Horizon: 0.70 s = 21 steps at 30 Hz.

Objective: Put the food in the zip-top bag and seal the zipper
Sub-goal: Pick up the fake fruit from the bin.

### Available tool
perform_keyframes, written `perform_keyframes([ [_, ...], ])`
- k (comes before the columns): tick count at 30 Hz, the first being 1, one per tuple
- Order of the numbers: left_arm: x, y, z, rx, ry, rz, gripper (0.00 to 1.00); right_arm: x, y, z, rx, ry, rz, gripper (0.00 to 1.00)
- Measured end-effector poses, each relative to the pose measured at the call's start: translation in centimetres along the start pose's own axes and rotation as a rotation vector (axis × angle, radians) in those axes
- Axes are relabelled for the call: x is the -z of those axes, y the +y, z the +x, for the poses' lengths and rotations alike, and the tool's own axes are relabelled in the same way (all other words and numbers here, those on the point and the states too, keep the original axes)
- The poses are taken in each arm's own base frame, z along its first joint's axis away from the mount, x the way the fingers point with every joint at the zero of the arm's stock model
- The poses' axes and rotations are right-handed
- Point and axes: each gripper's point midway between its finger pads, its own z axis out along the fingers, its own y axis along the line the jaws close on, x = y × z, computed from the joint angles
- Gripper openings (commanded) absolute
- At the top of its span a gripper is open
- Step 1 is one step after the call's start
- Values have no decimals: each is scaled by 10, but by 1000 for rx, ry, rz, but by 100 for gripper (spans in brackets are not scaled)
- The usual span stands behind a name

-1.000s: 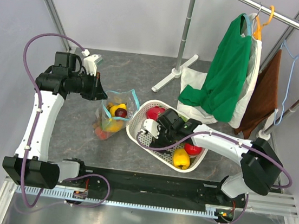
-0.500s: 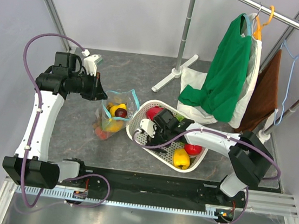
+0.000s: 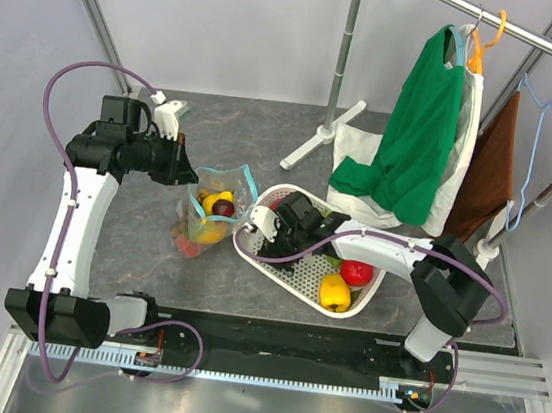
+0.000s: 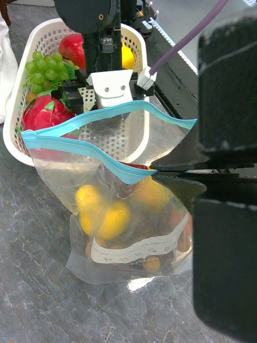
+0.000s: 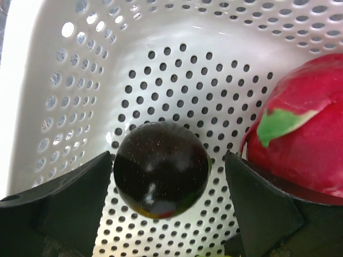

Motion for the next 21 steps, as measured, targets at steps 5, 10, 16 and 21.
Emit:
perform_keyframes([
  [5, 0, 0, 0, 0, 0, 0, 2, -9, 1, 6, -3, 22, -10, 83],
  [10, 0, 0, 0, 0, 0, 0, 2, -10, 2, 9, -2, 32, -14, 56],
  [16, 0, 0, 0, 0, 0, 2, 2, 19, 4, -11, -46, -22, -16, 29],
  [21, 0, -1, 0, 5, -3, 12, 2, 77, -12, -88, -106, -243, 14, 25],
])
